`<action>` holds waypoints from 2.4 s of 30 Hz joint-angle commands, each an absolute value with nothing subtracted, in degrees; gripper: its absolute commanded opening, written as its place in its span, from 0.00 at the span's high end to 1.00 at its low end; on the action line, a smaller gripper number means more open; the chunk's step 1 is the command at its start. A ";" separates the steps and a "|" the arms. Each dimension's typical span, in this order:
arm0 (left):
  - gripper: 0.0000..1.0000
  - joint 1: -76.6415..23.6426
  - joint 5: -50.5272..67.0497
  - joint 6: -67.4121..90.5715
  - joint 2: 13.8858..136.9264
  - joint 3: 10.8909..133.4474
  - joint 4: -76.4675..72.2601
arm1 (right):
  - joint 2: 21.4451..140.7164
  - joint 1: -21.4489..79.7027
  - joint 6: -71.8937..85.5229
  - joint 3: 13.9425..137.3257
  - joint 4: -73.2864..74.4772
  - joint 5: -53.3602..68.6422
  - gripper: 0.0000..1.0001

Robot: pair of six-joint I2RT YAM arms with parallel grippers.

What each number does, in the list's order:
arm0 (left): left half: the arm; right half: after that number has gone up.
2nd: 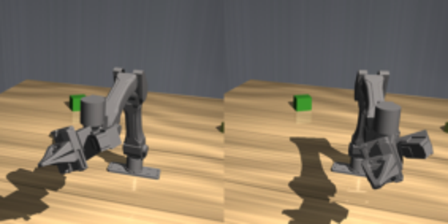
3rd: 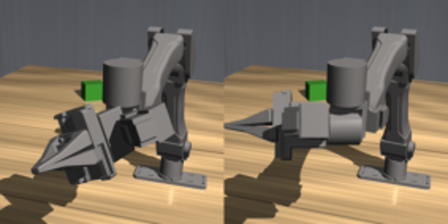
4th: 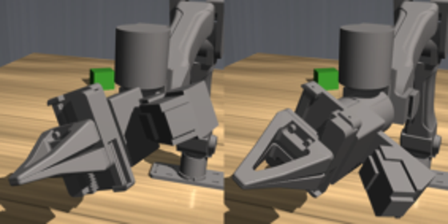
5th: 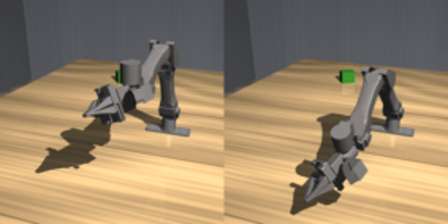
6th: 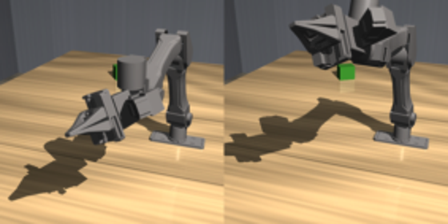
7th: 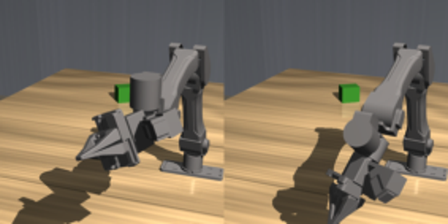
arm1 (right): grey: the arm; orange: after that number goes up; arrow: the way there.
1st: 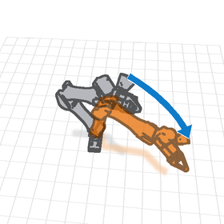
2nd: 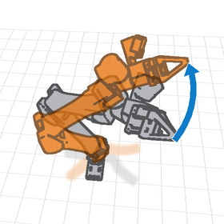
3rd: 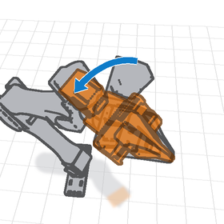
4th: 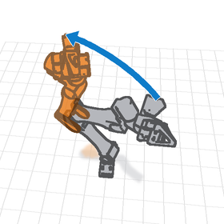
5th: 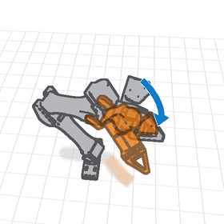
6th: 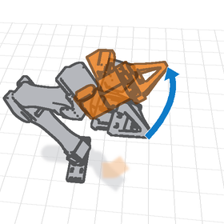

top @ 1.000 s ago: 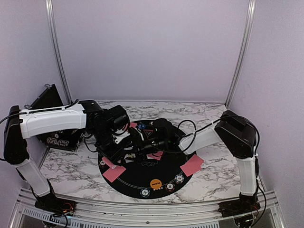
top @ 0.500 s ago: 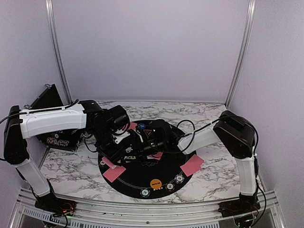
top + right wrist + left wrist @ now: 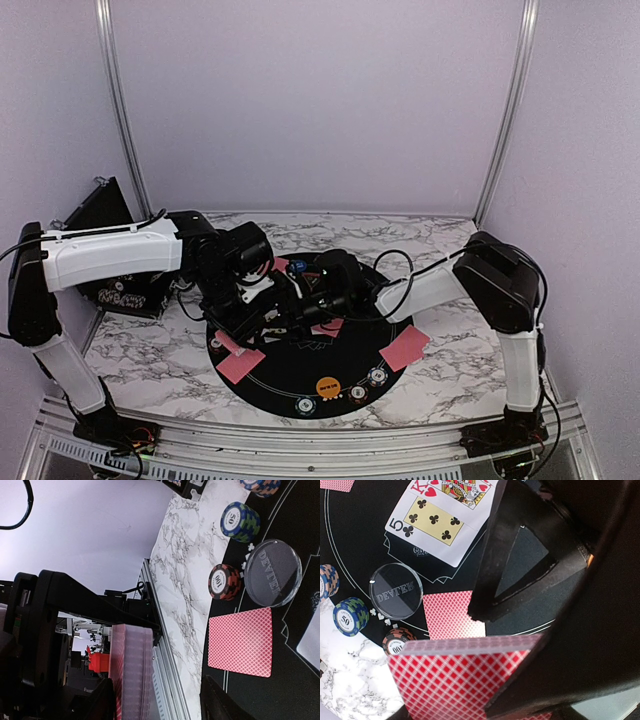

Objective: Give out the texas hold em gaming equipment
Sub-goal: Pick up the poker card from the face-down deck piles.

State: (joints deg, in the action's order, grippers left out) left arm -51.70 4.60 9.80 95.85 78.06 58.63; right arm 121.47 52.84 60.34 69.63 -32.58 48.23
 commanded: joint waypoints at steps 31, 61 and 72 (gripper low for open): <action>0.41 -51.96 4.95 9.13 94.97 78.94 58.93 | 114.76 50.41 58.33 67.81 -27.69 45.62 0.48; 0.42 -52.01 4.66 9.56 95.27 79.28 58.93 | 111.78 51.05 63.13 64.15 -32.99 48.81 0.77; 0.42 -51.95 4.68 9.41 95.13 79.32 58.89 | 113.47 49.73 62.74 64.15 -33.04 50.35 0.96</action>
State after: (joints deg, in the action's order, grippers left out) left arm -51.70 4.58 9.82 95.85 78.06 58.57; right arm 112.51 50.70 63.07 64.12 -31.33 49.04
